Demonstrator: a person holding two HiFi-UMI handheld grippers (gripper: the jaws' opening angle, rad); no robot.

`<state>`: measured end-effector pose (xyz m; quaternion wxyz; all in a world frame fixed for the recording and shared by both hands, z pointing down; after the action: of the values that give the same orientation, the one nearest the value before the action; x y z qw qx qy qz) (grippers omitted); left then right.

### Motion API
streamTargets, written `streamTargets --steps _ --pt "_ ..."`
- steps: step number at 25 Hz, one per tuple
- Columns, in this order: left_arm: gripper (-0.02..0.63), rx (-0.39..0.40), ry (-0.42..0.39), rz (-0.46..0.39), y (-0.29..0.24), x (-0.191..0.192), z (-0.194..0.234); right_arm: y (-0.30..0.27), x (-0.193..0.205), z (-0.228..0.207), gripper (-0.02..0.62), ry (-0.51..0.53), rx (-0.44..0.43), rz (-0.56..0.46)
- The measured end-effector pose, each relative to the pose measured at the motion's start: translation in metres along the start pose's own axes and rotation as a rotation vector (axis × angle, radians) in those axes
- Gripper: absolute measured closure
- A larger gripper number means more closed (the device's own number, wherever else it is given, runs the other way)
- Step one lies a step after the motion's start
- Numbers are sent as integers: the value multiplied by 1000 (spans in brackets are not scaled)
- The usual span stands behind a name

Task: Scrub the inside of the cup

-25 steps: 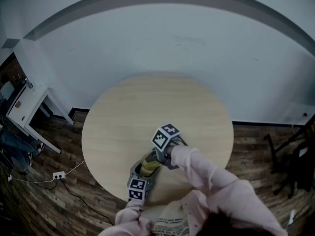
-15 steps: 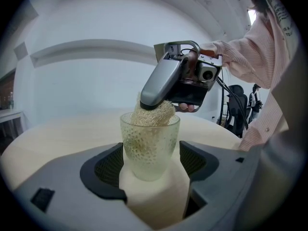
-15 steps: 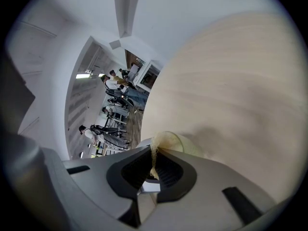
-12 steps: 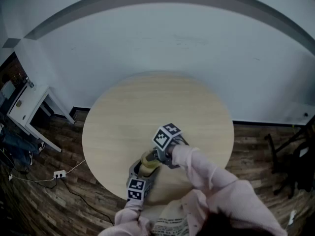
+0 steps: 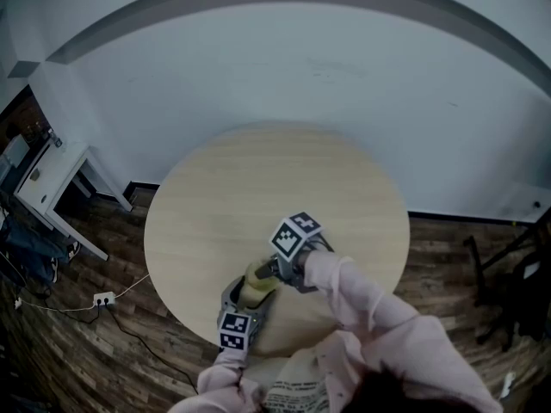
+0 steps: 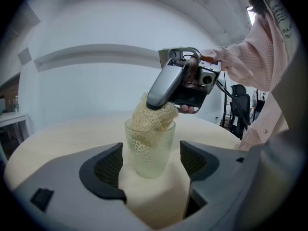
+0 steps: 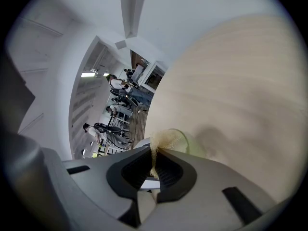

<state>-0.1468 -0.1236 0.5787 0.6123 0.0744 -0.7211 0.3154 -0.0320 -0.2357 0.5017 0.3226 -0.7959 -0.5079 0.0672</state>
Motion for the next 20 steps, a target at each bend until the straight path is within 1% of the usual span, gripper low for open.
streamTargets --steps 3,4,6,7,10,13,14,17,20 --pt "233 -15 8 -9 6 -1 -2 5 2 1 577 17 -14 -9" --pt "243 -20 9 -11 9 -2 -3 7 2 2 577 22 -21 -14" --pt "244 -33 13 -21 16 -4 -6 11 3 3 577 30 -48 -30" --pt "256 -44 17 -28 20 -6 -7 13 4 4 577 35 -65 -39" --pt "323 -77 24 -49 32 -13 -11 18 8 6 577 61 -108 -65" --pt "411 -116 18 -58 42 -19 -14 20 13 7 575 93 -135 -94" --pt "431 -128 19 -61 45 -21 -15 21 15 8 576 103 -144 -106" --pt "476 -155 41 -86 54 -32 -18 22 22 10 575 129 -174 -151" --pt "512 -160 53 -103 60 -46 -20 24 28 12 575 153 -196 -213"
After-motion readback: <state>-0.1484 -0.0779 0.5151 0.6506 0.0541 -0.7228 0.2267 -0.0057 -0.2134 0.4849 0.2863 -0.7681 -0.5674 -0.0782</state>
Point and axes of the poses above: the fingertips, and each gripper's own axes: y backward along the fingers, z to its left, x out of its underside, the point moved 10 cm from there along y, backward along the fingers, and after that the axes turned 3 degrees about -y, right-handed, at the moved point
